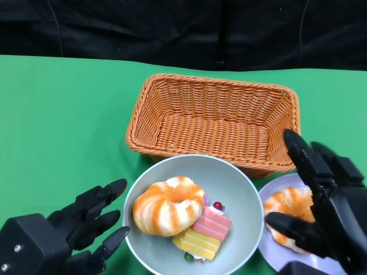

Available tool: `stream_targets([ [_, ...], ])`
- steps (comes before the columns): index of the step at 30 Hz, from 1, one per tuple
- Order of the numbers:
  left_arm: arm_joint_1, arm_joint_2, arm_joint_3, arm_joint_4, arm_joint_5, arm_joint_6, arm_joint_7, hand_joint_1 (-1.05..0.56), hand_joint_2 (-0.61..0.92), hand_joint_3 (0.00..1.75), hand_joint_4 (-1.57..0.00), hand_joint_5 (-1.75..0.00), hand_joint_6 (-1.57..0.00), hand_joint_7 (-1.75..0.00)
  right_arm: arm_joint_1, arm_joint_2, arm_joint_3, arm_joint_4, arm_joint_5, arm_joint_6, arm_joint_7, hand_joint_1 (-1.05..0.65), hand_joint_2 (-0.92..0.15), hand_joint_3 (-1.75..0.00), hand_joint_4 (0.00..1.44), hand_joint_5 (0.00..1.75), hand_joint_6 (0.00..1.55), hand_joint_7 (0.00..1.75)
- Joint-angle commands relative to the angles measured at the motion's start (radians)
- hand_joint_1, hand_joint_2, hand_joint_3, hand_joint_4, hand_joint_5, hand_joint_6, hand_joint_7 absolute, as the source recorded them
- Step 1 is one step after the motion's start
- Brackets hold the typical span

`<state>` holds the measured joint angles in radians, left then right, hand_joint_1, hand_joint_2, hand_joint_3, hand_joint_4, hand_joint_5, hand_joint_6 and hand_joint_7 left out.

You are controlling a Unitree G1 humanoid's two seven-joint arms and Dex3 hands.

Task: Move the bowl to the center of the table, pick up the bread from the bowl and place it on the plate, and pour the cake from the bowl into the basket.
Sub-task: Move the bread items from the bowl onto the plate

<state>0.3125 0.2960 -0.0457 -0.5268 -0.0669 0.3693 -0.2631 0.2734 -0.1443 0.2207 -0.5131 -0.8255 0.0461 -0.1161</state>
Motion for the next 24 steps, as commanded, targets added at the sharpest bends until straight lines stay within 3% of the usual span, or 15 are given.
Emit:
stream_targets([
  [1, 0.001, 0.009, 0.004, -0.010, 0.001, 0.000, -0.009, -0.72, 0.92, 0.54, -0.28, -0.11, -0.27, 0.00, 0.015, 0.006, -0.002, -0.032, 0.061, -0.030, 0.007, -0.50, -0.92, -0.09, 0.01, 0.67, 0.10, 0.07],
  [3, -0.001, 0.008, 0.003, -0.008, 0.002, -0.002, -0.009, -0.72, 0.92, 0.54, -0.28, -0.11, -0.28, 0.00, -0.006, -0.002, 0.025, -0.055, 0.091, -0.055, 0.046, -0.49, -0.92, -0.09, 0.04, 0.72, 0.13, 0.09],
  [5, -0.003, 0.006, 0.000, -0.005, 0.001, -0.004, -0.008, -0.72, 0.92, 0.54, -0.29, -0.11, -0.28, -0.01, -0.042, -0.019, 0.065, -0.080, 0.132, -0.086, 0.113, -0.45, -0.90, -0.06, 0.18, 0.80, 0.24, 0.15],
  [14, -0.004, -0.007, -0.004, 0.000, 0.002, -0.010, -0.001, -0.71, 0.92, 0.54, -0.29, -0.12, -0.28, 0.00, -0.186, -0.045, 0.164, 0.045, 0.132, -0.149, 0.240, -0.50, -0.87, 0.00, 0.25, 0.75, 0.33, 0.16],
  [24, 0.009, -0.023, 0.000, -0.009, 0.016, -0.019, 0.014, -0.69, 0.92, 0.53, -0.30, -0.13, -0.28, 0.00, -0.299, -0.038, 0.260, 0.249, 0.037, -0.173, 0.227, -0.56, -0.84, -0.01, 0.29, 0.54, 0.36, 0.06],
])
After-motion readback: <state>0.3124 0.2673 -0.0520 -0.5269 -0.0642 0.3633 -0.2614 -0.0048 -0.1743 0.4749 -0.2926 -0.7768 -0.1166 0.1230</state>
